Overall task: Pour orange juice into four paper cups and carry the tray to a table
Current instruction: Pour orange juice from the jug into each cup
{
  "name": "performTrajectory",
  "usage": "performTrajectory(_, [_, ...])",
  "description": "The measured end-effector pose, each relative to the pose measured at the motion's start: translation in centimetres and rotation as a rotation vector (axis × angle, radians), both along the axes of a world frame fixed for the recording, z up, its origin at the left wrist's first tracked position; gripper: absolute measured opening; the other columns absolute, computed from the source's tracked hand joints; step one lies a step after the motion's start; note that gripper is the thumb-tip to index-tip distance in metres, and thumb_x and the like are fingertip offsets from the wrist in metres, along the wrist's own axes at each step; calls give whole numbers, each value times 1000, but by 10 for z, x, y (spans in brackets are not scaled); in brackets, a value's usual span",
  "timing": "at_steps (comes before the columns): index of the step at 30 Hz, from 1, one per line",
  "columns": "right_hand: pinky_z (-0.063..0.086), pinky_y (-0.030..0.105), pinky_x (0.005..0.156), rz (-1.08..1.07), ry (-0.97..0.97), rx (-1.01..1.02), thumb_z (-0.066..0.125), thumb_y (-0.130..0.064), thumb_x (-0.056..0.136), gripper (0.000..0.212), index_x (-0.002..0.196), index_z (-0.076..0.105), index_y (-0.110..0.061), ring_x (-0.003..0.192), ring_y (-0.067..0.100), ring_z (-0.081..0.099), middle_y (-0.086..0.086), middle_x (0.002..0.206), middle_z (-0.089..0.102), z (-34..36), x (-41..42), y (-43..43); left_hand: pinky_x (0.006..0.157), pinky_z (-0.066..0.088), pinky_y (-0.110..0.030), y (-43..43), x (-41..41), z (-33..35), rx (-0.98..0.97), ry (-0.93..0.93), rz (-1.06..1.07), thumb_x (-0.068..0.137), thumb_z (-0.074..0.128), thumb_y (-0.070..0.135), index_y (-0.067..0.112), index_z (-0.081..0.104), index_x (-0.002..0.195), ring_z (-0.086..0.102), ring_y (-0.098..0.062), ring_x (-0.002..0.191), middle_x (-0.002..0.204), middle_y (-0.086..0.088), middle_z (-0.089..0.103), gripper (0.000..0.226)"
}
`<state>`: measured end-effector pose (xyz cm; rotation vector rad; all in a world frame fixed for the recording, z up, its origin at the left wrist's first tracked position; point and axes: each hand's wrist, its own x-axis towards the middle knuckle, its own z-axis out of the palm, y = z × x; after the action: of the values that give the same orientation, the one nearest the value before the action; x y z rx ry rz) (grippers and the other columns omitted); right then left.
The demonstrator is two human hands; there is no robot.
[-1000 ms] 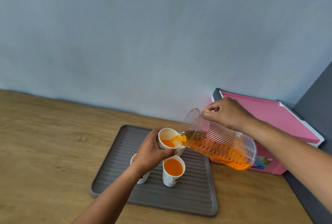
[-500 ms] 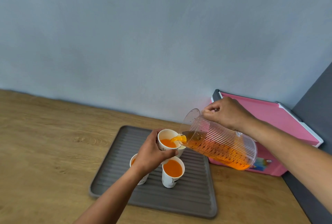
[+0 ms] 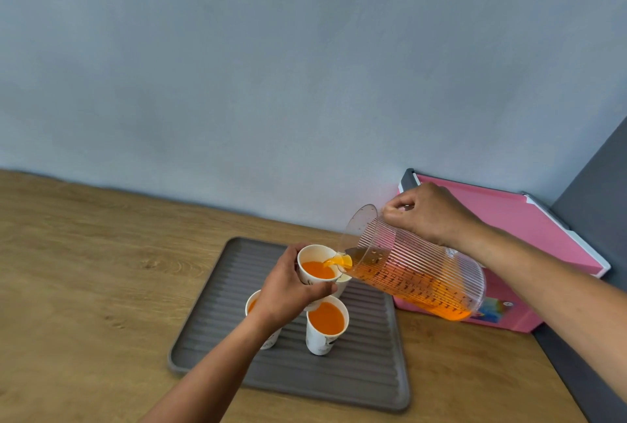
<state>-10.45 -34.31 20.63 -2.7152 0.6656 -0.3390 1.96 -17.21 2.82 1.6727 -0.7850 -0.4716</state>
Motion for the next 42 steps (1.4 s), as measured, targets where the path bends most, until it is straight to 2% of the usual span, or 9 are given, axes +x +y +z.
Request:
performTrajectory(9, [53, 32, 89, -12, 10, -7, 66, -35, 85, 20, 95, 78, -23, 87, 4, 64, -4, 109, 75, 2, -2, 0, 85, 57, -34, 0, -3, 2, 0, 2, -9, 58, 86, 48, 40, 43, 121, 61, -9, 102, 112, 17, 60, 76])
performTrajectory(15, [54, 33, 88, -13, 21, -12, 65, -37, 84, 19, 89, 78, -25, 85, 4, 65, -5, 106, 75, 3, -4, 0, 84, 56, -31, -1, -4, 3, -6, 2, -11, 60, 86, 46, 42, 42, 118, 61, -7, 101, 111, 18, 59, 73])
performTrajectory(19, [52, 31, 88, -13, 22, -6, 65, -36, 85, 20, 94, 78, -23, 88, 4, 65, -5, 109, 75, 3, -4, -1, 83, 56, -30, -1, -5, 4, -21, 16, -15, 60, 87, 45, 46, 42, 114, 62, -7, 100, 111, 17, 60, 70])
performTrajectory(22, [52, 31, 89, -15, 22, -8, 66, -36, 85, 24, 99, 77, -21, 92, 6, 66, -4, 111, 74, 3, -4, -1, 84, 56, -30, -1, -6, 4, -31, 23, -21, 62, 87, 41, 40, 43, 118, 62, -8, 101, 111, 16, 60, 71])
performTrajectory(32, [51, 33, 94, -15, 29, -14, 66, -36, 85, 22, 98, 77, -22, 95, 7, 66, -5, 112, 74, 3, -3, 0, 79, 53, -21, 0, -8, 3, -44, 25, -19, 63, 87, 40, 45, 43, 112, 61, -3, 99, 109, 18, 60, 66])
performTrajectory(36, [51, 33, 94, -13, 25, -1, 66, -34, 85, 16, 91, 77, -25, 91, 5, 64, -6, 110, 74, 2, -3, 0, 80, 54, -24, 0, -7, 2, -45, 33, -12, 60, 87, 45, 41, 44, 117, 62, -4, 99, 110, 17, 61, 71])
performTrajectory(42, [48, 31, 92, -14, 25, -3, 66, -35, 86, 23, 100, 77, -22, 93, 5, 64, -6, 112, 74, 2, -2, 1, 83, 55, -28, 0, -6, 2, -37, 24, -20, 60, 86, 48, 37, 44, 122, 62, -7, 101, 112, 15, 60, 76])
